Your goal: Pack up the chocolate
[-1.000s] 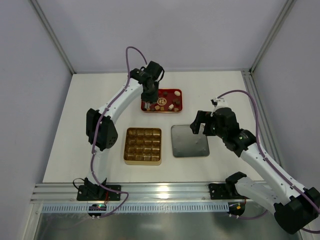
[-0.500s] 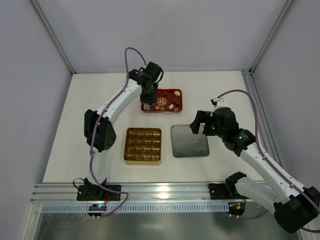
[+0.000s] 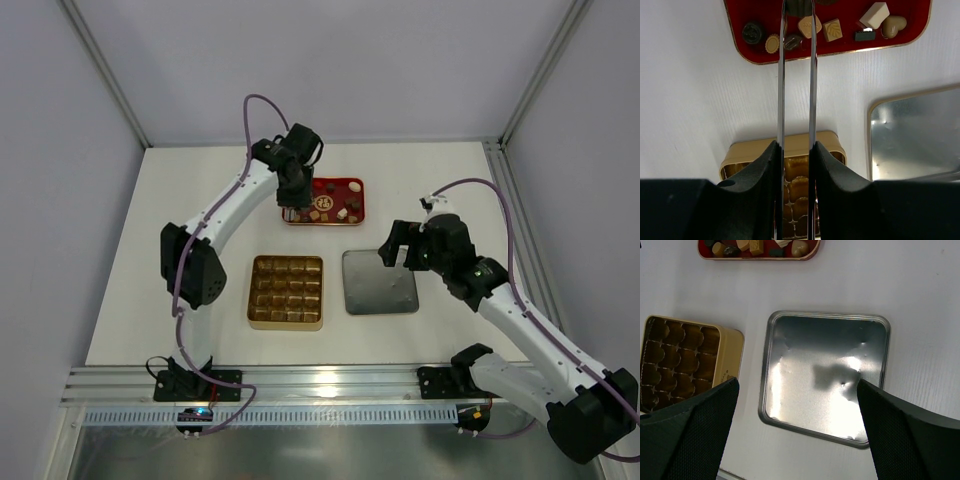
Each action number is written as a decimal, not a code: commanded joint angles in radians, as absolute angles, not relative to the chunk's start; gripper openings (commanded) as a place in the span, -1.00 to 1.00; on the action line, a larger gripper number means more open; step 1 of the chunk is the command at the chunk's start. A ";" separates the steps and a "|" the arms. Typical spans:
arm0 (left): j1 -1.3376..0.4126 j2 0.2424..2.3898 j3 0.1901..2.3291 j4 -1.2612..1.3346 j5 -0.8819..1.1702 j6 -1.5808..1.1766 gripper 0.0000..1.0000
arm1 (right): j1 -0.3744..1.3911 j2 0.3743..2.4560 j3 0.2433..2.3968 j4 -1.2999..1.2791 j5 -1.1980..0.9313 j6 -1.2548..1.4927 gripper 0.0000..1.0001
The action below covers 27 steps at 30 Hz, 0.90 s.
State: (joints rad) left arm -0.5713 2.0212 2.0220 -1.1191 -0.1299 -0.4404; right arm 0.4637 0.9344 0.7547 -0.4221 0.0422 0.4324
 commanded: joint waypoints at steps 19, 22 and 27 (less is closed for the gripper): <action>-0.577 1.763 1.841 -1.120 -0.110 -0.462 -0.42 | 0.468 0.979 0.752 -0.359 0.020 0.454 0.99; -0.577 1.698 1.783 -1.126 -0.109 -0.471 -0.42 | 0.468 0.991 0.752 -0.354 0.015 0.454 0.99; -0.577 1.583 1.675 -1.131 -0.113 -0.488 -0.42 | 0.468 1.014 0.758 -0.344 0.012 0.456 1.00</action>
State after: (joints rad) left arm -0.5720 1.6569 1.7081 -1.1221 -0.1146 -0.4698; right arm 0.4637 1.0016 0.7513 -0.3908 0.0193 0.4480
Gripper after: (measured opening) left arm 0.314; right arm 0.996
